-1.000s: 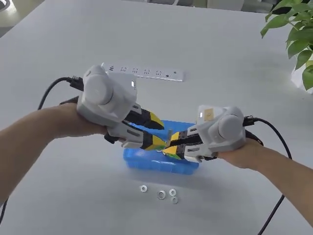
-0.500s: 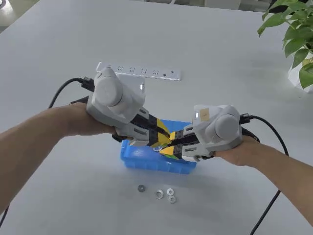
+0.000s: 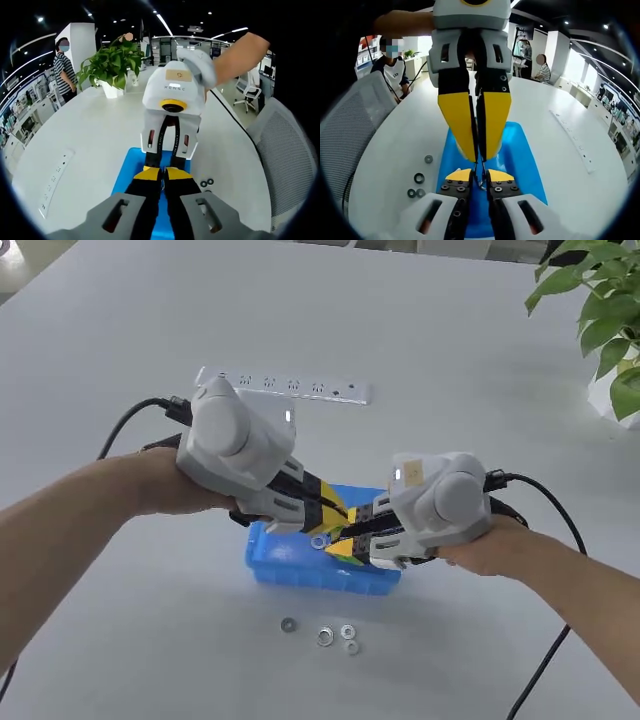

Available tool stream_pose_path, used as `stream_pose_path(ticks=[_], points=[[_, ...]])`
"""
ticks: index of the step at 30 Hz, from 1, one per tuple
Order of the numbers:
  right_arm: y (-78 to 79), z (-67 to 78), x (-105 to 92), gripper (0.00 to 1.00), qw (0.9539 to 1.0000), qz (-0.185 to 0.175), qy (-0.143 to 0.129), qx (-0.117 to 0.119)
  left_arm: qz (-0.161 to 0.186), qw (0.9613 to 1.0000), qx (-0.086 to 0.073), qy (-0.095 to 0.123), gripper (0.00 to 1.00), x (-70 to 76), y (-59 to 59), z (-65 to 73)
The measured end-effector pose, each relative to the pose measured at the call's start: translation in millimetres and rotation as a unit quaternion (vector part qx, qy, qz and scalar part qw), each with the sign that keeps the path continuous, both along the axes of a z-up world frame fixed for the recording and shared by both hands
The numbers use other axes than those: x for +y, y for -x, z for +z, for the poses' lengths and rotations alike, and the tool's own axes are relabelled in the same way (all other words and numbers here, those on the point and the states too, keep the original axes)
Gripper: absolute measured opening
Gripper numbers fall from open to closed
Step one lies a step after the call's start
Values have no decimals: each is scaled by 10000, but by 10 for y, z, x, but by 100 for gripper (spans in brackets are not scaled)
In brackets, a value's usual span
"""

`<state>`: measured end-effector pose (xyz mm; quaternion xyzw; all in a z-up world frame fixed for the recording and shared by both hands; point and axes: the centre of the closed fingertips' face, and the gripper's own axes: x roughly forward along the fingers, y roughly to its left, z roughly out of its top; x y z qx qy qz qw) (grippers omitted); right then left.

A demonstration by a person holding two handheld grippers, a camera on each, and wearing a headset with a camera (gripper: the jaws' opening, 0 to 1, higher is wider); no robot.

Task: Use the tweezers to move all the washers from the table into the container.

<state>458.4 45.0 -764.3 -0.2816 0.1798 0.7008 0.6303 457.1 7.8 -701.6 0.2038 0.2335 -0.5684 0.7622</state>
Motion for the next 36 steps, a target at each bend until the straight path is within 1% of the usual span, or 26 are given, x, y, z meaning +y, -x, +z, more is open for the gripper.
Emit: stream_pose_path(ticks=[8,13,16,18,21,26,29,36], points=[[-13,87,-42,19,9998,-169,-35,27,60,10000,64,6,6,8,12,4],[-17,137,-132,27,9993,-374,-15,85,150,9998,133,1,5,22,5,12],[-12,183,-191,32,9986,-515,-47,112,177,9997,159,-11,5,30,8,16],[5,219,-233,33,9983,-566,-75,119,165,9997,149,-34,5,33,14,18],[4,230,-292,40,9972,-730,-55,178,153,9998,141,-65,5,37,22,18],[18,299,-387,48,9954,-934,-101,190,133,9997,150,-106,5,36,34,16],[24,335,-455,54,9935,-1107,-134,228,117,9997,148,-126,5,29,40,15],[82,398,-590,69,9906,-1333,-206,240,97,9997,146,-168,5,24,46,12]])
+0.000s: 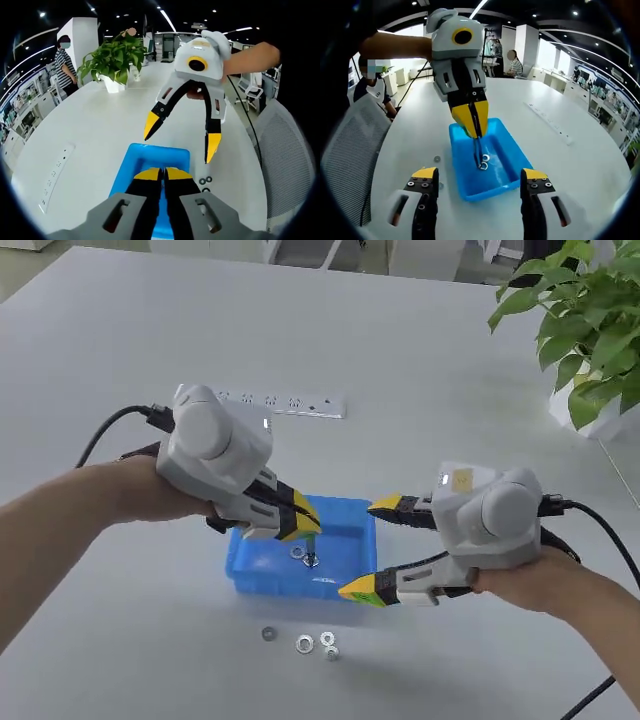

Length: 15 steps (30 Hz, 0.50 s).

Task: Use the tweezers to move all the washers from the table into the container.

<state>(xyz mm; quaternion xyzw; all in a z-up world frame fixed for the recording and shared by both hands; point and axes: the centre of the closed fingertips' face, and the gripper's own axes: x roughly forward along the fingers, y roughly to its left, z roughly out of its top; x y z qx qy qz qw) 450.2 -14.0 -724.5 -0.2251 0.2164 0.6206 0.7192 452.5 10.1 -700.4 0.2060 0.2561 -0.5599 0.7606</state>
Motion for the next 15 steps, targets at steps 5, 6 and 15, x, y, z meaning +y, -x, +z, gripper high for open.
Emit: stream_pose_path(ticks=[5,6,15], points=[[38,33,-93,76,9998,-172,-38,24,-22,10000,-5,-29,5,3,14,16],[47,35,-111,78,9997,-217,-56,29,-19,10000,-10,-17,5,1,14,32],[141,53,-211,92,9991,-402,-73,66,54,10000,-61,-19,5,25,19,158]])
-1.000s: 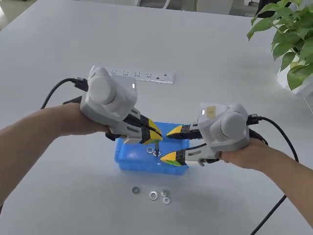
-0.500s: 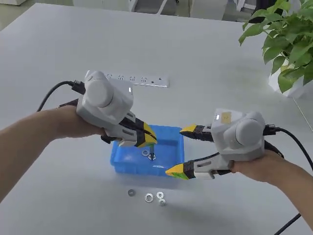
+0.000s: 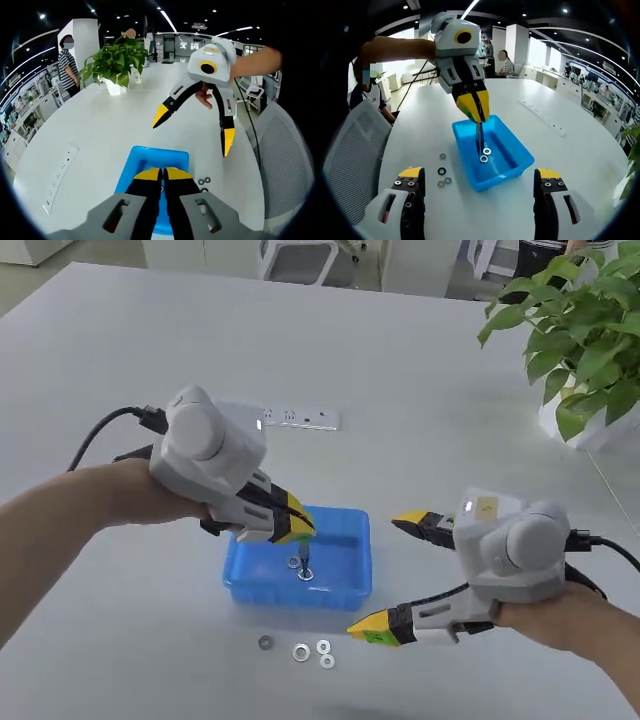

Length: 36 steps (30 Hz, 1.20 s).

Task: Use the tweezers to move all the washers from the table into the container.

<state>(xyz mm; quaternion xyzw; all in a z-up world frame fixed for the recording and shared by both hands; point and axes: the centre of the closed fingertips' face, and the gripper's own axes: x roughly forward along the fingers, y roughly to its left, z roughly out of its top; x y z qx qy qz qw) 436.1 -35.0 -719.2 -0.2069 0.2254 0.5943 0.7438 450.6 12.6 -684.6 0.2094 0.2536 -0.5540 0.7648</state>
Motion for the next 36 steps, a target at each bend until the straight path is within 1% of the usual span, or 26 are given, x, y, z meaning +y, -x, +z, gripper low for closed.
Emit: stream_pose_path(ticks=[5,7,13,18,24,29,34,36], points=[[31,32,-14,98,9999,-103,-17,22,31,10000,-13,-40,5,20,47,105],[44,38,-18,100,9999,-139,-24,41,50,10000,-33,-63,5,35,48,138],[125,58,-27,100,9999,-141,-17,61,141,9999,-14,-99,5,94,67,282],[173,81,-55,100,9998,-163,-32,68,135,9998,-7,-158,5,126,139,385],[225,88,-75,100,9998,-172,-35,79,82,9998,-6,-194,5,126,243,451],[293,84,-96,100,9998,-171,-20,94,38,9999,-5,-136,5,103,335,510],[339,85,-110,99,9998,-184,-62,83,-60,9998,0,-179,5,104,440,502],[368,84,-108,98,9998,-167,-77,83,-89,9998,26,-154,5,108,489,497]])
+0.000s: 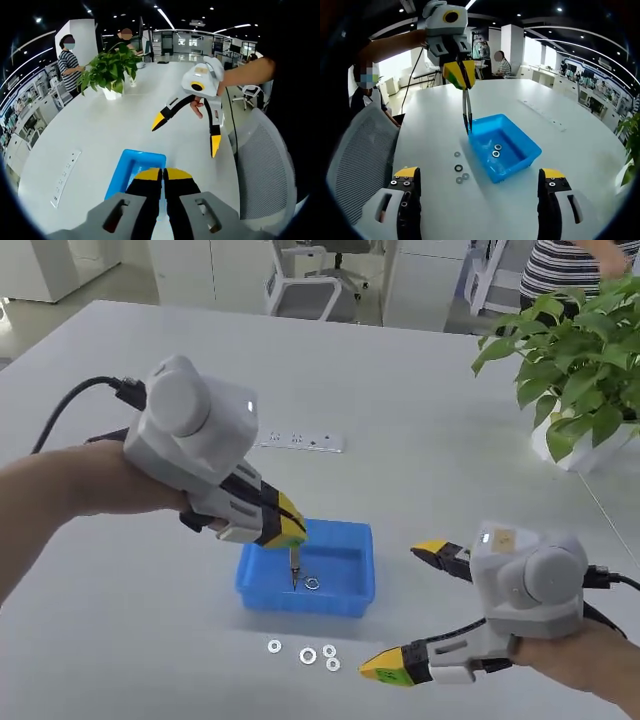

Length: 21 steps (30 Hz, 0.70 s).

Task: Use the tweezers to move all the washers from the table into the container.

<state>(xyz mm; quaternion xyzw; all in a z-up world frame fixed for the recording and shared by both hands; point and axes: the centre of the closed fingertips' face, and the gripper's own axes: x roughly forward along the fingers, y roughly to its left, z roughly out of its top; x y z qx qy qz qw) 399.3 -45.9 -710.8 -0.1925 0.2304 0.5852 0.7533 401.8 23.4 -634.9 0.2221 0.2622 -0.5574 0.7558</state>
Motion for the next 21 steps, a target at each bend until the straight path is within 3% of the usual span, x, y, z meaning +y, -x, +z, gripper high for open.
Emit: stream_pose_path(ticks=[8,21], points=[[95,-91,6,95,10000,33,22,19,-82,9999,82,-16,5,27,176,-119],[196,-258,31,90,9998,147,142,55,-185,9997,146,-79,5,38,316,-340]])
